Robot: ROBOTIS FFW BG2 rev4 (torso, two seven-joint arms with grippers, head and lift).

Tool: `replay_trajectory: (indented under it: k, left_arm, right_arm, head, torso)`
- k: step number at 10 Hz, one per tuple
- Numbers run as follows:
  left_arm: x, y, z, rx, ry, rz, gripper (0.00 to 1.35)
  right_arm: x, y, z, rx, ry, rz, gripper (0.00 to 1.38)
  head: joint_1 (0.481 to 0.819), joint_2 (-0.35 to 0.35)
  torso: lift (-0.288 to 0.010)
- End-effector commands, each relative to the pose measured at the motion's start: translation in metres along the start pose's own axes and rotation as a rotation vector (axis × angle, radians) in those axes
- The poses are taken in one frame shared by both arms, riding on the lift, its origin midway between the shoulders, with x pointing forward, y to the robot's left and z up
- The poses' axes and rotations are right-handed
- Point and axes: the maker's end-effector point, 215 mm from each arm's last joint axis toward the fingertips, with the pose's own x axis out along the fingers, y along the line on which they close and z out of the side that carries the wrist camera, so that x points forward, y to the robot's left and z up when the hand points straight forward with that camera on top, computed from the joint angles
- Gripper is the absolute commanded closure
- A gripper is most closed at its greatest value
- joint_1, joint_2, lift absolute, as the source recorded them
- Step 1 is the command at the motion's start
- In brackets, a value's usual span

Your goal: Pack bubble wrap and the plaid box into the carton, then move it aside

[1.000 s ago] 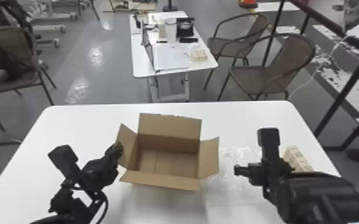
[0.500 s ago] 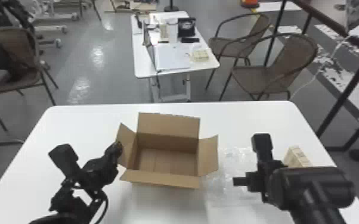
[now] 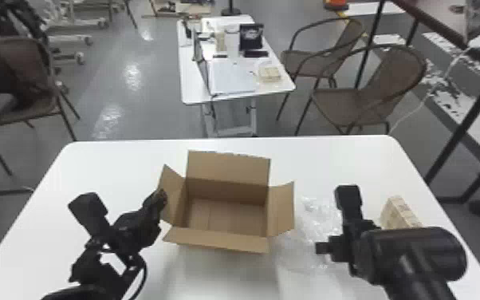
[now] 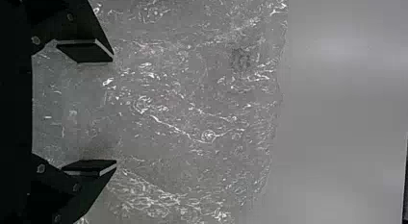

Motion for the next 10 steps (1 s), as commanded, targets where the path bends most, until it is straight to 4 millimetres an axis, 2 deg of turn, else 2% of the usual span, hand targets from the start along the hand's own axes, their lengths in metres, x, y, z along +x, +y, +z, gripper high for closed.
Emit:
replay_trajectory:
  k: [1, 2, 4, 6, 8, 10]
  left_arm:
    - [-0.001, 0.001, 0.0, -0.002, -0.003, 0.001, 1.21]
    - [-0.001, 0.001, 0.0, -0.003, -0.001, 0.002, 1.21]
    - [-0.002, 0.003, 0.002, -0.003, -0.011, 0.008, 1.21]
    - [-0.002, 0.003, 0.003, -0.004, -0.014, 0.008, 1.21]
    - [-0.004, 0.006, 0.003, -0.004, -0.018, 0.014, 1.21]
    - [-0.005, 0.011, 0.007, 0.0, -0.029, 0.029, 1.21]
  right_arm:
    - [-0.004, 0.001, 0.001, 0.0, -0.004, 0.001, 0.81]
    - [-0.009, 0.002, 0.005, 0.004, -0.028, 0.006, 0.82]
    - [-0.025, 0.004, 0.017, 0.015, -0.115, 0.01, 0.93]
    - [-0.047, 0.014, 0.027, 0.034, -0.179, 0.043, 0.93]
    - [-0.091, 0.017, 0.048, 0.065, -0.289, 0.076, 0.93]
    - [-0.141, 0.003, 0.062, 0.083, -0.382, 0.067, 0.93]
  head:
    - [0.695, 0.034]
    - [0.695, 0.034]
    - [0.695, 0.037]
    - [0.695, 0.046]
    - [0.695, 0.059]
    - [0.695, 0.064]
  torso:
    - [-0.027]
    - [-0.027]
    - [-0.027]
    - [-0.027]
    - [-0.027]
    - [-0.027]
